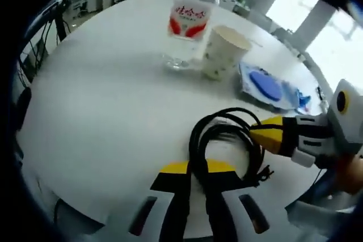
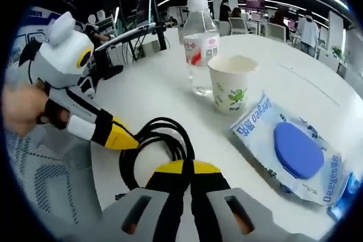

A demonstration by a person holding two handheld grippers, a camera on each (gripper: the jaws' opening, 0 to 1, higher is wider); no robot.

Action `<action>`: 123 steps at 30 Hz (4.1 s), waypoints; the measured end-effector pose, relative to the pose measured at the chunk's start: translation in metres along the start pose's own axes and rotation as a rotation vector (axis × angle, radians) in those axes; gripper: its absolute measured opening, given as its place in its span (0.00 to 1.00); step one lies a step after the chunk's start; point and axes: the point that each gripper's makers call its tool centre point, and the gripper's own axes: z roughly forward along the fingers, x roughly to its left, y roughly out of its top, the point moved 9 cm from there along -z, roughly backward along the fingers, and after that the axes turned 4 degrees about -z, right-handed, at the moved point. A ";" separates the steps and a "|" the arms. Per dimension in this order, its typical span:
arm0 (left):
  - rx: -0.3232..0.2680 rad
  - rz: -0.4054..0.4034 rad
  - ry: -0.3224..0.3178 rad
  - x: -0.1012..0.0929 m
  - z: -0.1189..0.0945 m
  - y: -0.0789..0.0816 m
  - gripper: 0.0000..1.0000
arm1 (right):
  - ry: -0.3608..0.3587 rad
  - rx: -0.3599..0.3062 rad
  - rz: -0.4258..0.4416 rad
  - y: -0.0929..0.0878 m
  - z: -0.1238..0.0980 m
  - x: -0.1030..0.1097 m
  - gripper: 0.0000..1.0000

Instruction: Arrange the tabletop items into an orderly group along one side of the table until the central work area is clear of visible clutter.

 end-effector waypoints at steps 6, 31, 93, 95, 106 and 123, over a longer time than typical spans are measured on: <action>-0.027 -0.035 -0.020 -0.001 -0.006 0.011 0.02 | 0.002 -0.033 0.042 0.011 -0.011 -0.004 0.00; -0.051 0.003 -0.084 -0.063 -0.022 0.026 0.02 | -0.041 -0.126 0.094 0.011 -0.073 -0.032 0.00; 0.119 0.429 -0.287 -0.260 0.044 0.027 0.02 | -0.367 -0.180 0.410 -0.091 -0.219 -0.138 0.00; 0.125 0.437 -0.289 -0.265 0.047 0.026 0.02 | -0.374 -0.179 0.418 -0.093 -0.221 -0.141 0.00; 0.158 0.462 -0.298 -0.277 0.059 0.024 0.02 | -0.390 -0.171 0.448 -0.104 -0.226 -0.150 0.00; 0.210 0.455 -0.275 -0.279 0.074 0.012 0.02 | -0.379 -0.141 0.474 -0.121 -0.218 -0.155 0.00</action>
